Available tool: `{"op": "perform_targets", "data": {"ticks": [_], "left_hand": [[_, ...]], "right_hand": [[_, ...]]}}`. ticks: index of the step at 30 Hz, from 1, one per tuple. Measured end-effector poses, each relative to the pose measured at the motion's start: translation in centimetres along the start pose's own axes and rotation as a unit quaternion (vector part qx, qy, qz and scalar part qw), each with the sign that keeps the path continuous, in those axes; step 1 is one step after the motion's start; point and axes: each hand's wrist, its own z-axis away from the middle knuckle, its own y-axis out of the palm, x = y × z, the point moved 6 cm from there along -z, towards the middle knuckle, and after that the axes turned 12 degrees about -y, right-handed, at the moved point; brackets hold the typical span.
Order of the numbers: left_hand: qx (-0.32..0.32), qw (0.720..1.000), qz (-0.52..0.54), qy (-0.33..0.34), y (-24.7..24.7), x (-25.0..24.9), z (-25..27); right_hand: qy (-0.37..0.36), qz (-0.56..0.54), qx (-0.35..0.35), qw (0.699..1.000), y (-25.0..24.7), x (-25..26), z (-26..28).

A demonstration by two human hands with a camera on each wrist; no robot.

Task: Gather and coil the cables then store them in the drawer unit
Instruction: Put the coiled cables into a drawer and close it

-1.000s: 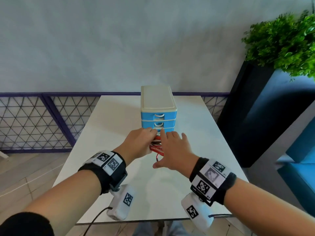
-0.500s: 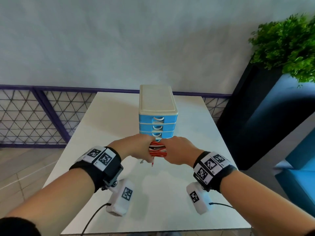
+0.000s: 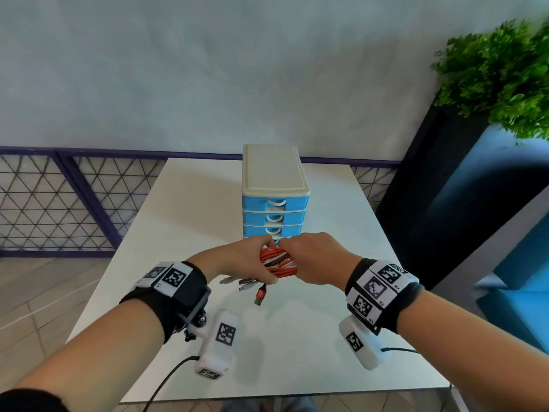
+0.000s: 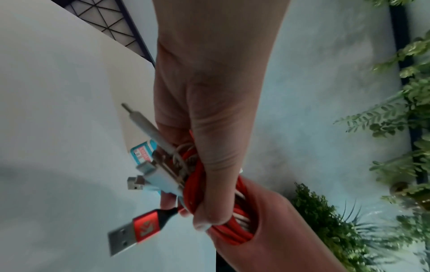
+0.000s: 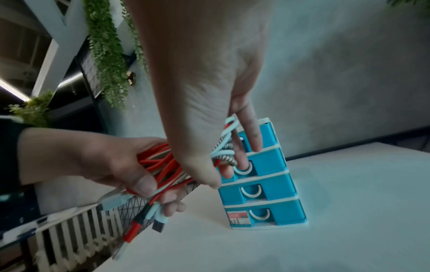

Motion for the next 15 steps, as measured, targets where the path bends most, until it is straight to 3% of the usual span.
{"op": "perform_targets", "data": {"ticks": [4,9,11,12,14,15], "left_hand": [[-0.013,1.0,-0.025,0.013,-0.2,-0.3,0.4],[0.018,0.999,-0.035,0.019,-2.5,-1.2,-0.9],[-0.048,0.998,0.015,0.033,-4.5,-1.6,-1.6],[-0.113,0.992,0.029,0.049,-5.9,-1.9,-1.9],[-0.261,0.962,0.012,0.084,-8.7,-2.0,-2.5],[-0.3,0.95,-0.005,0.092,-9.6,-1.9,-2.9]], "right_hand": [[0.011,-0.076,-0.005,0.997,0.2,-0.2,0.1],[0.035,-0.058,-0.006,0.998,0.1,-1.8,-0.8],[0.053,-0.04,-0.005,0.998,0.0,-2.8,-1.2],[0.061,-0.038,-0.009,0.997,-0.1,-3.2,-1.3],[0.077,-0.047,-0.02,0.996,-0.3,-3.9,-1.7],[0.085,-0.052,-0.022,0.995,-0.3,-4.1,-1.9]]}}
